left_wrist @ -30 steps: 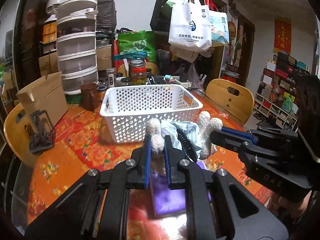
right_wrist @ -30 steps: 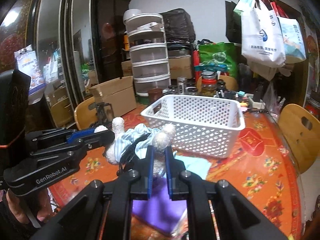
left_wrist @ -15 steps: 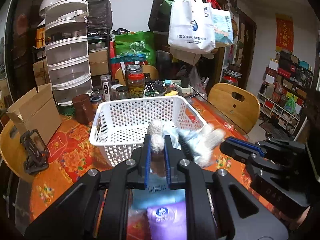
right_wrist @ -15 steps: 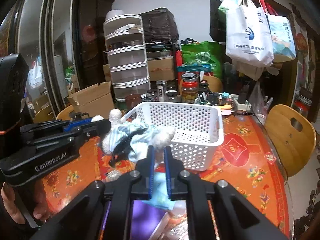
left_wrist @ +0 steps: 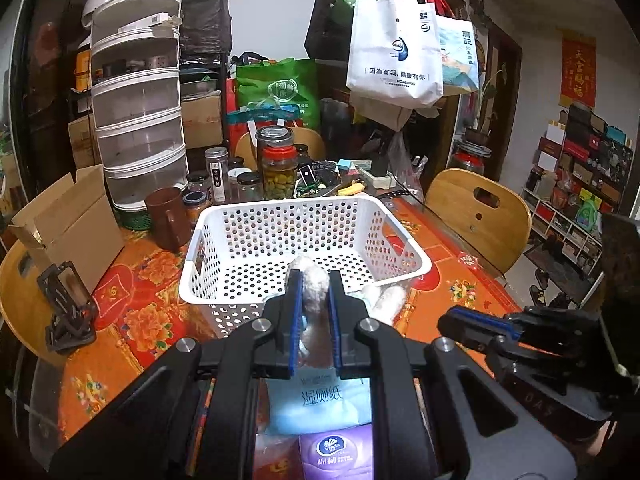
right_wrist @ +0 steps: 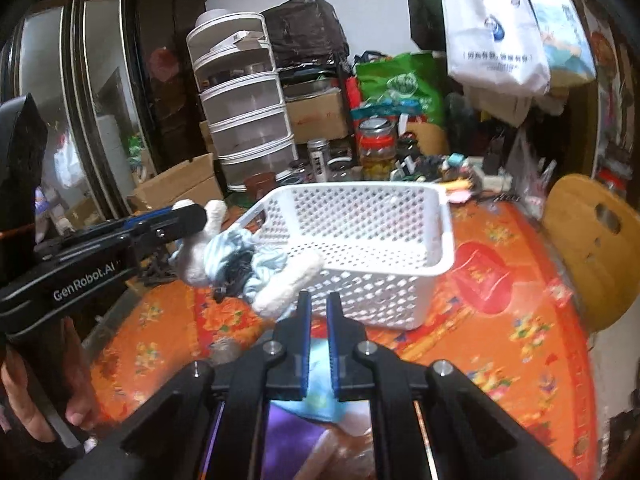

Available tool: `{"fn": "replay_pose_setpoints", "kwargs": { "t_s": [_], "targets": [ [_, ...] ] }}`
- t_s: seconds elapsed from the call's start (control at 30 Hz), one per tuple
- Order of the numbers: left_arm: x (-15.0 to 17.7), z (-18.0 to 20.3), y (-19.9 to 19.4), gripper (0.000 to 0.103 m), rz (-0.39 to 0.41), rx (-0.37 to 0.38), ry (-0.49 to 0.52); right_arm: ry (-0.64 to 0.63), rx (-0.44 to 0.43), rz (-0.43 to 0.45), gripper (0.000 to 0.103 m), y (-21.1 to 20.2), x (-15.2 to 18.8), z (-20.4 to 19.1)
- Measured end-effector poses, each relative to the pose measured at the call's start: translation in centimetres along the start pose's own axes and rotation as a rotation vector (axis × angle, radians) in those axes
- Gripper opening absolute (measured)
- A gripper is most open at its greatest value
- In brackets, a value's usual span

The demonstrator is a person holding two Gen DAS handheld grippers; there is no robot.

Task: Organize soft objects
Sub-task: 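Lower the plush toy into the white basket and open the right tool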

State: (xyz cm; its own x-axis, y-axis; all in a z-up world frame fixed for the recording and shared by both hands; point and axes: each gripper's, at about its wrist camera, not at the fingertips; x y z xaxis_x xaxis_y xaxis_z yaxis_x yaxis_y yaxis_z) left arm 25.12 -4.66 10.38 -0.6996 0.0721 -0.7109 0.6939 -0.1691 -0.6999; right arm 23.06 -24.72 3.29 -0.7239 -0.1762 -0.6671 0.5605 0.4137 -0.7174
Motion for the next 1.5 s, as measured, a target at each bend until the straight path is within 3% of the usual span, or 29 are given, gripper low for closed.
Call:
{"fn": "replay_pose_setpoints", "kwargs": {
  "t_s": [0.13,0.27,0.3,0.83,0.87,0.93,1.0,1.17,1.5],
  "targets": [
    [0.7,-0.1,-0.2,0.011,0.001,0.004,-0.002,0.040,-0.046,-0.024,0.012,0.8,0.1,0.7],
    [1.4,-0.5,-0.7,0.011,0.011,0.018,-0.013,0.071,-0.062,-0.028,0.055,1.3,0.1,1.4],
    [1.4,-0.5,-0.8,0.011,0.012,0.021,-0.014,0.075,-0.065,-0.030,0.058,1.5,0.0,1.5],
    [4.3,-0.3,-1.8,0.011,0.032,0.121,-0.029,0.205,-0.158,-0.088,0.058,4.3,-0.3,2.8],
    [4.5,-0.3,-1.8,0.011,0.031,0.125,-0.033,0.205,-0.155,-0.085,0.056,4.3,-0.3,2.7],
    [4.6,-0.5,-1.7,0.011,0.028,0.128,-0.037,0.197,-0.158,-0.091,0.043,4.4,-0.3,2.5],
    [4.7,-0.6,-1.5,0.011,0.024,0.138,-0.041,0.195,-0.159,-0.091,0.020,4.4,-0.3,2.2],
    [4.9,-0.6,-1.1,0.011,0.013,0.137,-0.035,0.168,-0.130,-0.074,0.014,3.9,-0.3,1.4],
    [2.5,-0.5,-1.2,0.011,0.024,0.102,-0.012,0.077,-0.027,-0.035,0.013,1.6,-2.4,-0.3]
  ]
}}
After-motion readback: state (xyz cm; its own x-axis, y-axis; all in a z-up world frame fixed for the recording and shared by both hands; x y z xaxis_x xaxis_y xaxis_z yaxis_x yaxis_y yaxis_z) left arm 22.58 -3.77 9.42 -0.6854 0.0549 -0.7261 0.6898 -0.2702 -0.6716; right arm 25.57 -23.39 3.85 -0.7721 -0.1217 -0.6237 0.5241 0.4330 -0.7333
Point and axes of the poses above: each gripper's, at about its wrist camera, not at the fingertips, and y roughly the way its jaws point, z to its right, x to its underside, and after that the axes turned 13 degrees about -z, right-handed
